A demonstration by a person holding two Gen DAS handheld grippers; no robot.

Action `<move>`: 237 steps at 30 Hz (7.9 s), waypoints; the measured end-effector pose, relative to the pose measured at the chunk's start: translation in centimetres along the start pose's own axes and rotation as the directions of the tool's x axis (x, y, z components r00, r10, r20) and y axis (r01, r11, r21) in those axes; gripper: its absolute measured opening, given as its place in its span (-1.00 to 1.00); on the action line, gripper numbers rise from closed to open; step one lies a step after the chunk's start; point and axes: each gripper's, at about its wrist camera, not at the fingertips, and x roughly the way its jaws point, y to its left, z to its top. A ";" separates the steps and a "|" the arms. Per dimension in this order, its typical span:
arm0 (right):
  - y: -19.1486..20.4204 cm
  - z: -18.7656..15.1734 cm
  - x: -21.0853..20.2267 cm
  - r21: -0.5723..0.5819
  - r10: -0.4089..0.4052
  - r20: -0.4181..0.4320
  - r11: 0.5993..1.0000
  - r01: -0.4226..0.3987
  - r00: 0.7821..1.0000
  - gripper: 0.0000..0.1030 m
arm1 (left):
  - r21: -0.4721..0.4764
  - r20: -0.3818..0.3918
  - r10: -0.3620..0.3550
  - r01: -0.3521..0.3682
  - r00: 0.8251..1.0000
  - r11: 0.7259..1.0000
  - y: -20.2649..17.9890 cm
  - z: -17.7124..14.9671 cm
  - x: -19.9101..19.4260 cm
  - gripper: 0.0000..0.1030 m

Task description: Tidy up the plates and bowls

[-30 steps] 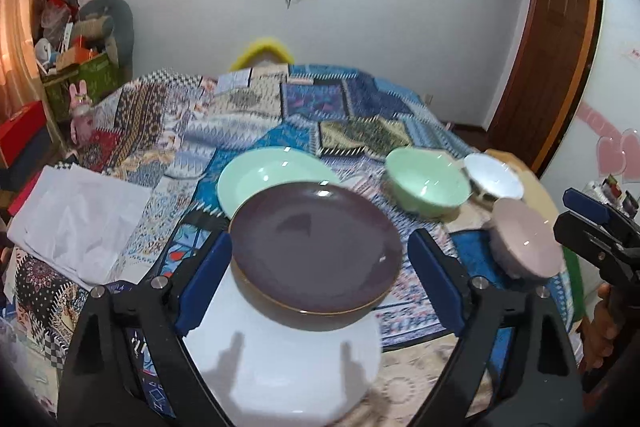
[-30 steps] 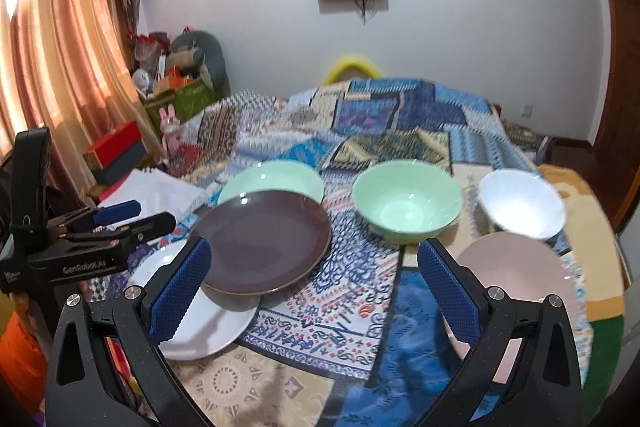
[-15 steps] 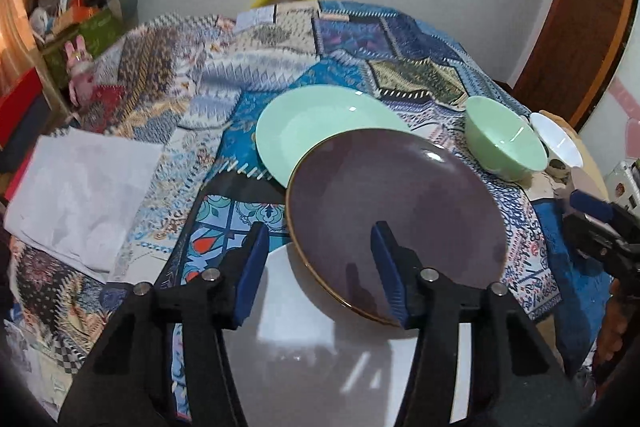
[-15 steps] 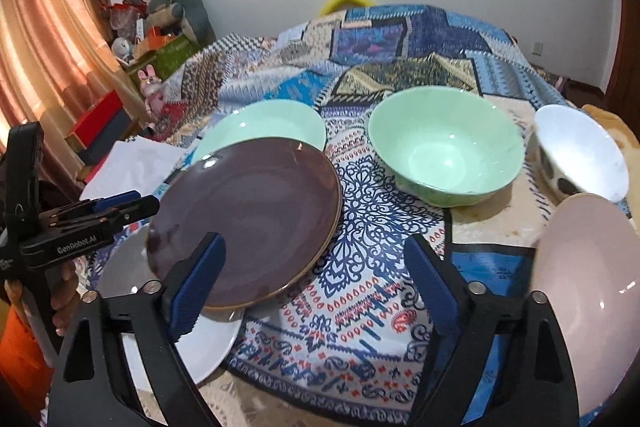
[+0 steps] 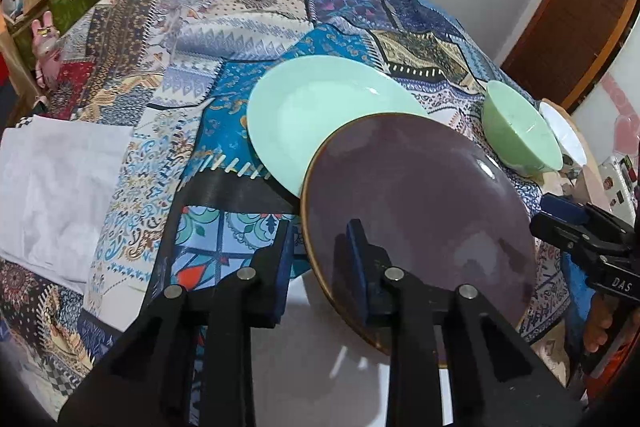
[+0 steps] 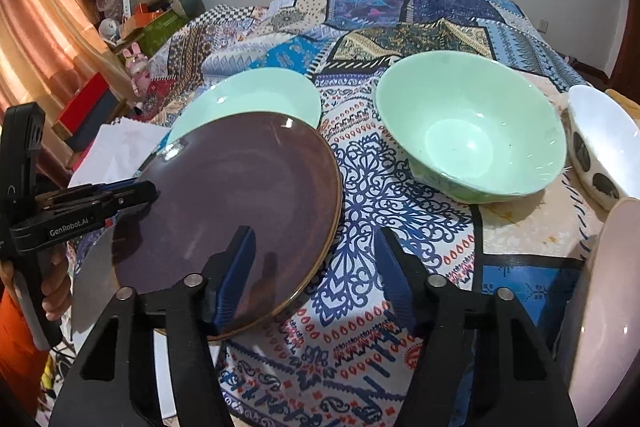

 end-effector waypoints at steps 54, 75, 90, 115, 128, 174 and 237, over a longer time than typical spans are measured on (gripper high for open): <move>-1.6 -2.2 -6.5 0.034 0.043 0.095 0.998 -0.047 0.995 -0.47 | 0.020 -0.012 -0.042 0.042 0.999 0.999 -5.1 -2.7 -4.9 -0.53; -4.9 -6.4 -12.0 0.095 0.051 0.134 0.993 -0.064 0.990 -0.47 | 0.057 0.003 -0.062 0.062 0.998 0.996 -11.8 -6.3 -9.5 -0.53; -7.6 -9.3 -11.6 0.151 0.065 0.084 0.986 -0.077 0.994 -0.47 | 0.074 -0.092 -0.075 0.082 0.993 0.994 -15.3 -8.6 -7.4 -0.52; -9.8 -10.7 -9.4 0.179 0.038 0.023 0.983 -0.042 0.999 -0.48 | 0.103 -0.173 -0.037 0.055 0.984 0.993 -16.9 -9.4 -3.2 -0.51; -8.8 -10.5 -11.5 0.142 0.005 0.036 0.990 -0.010 0.999 -0.43 | 0.124 -0.132 -0.023 0.040 0.991 0.991 -17.1 -9.8 -3.6 -0.51; 6.3 -1.3 0.0 -0.295 0.070 -0.164 0.948 -0.116 0.984 -0.03 | -0.268 0.013 0.094 -0.087 0.996 0.959 0.9 -15.3 -10.0 0.25; 6.2 -0.2 -3.3 -0.248 0.169 -0.131 0.949 -0.198 0.977 -0.42 | -0.278 0.098 0.073 -0.043 0.992 0.960 -2.0 -13.3 -13.4 -0.33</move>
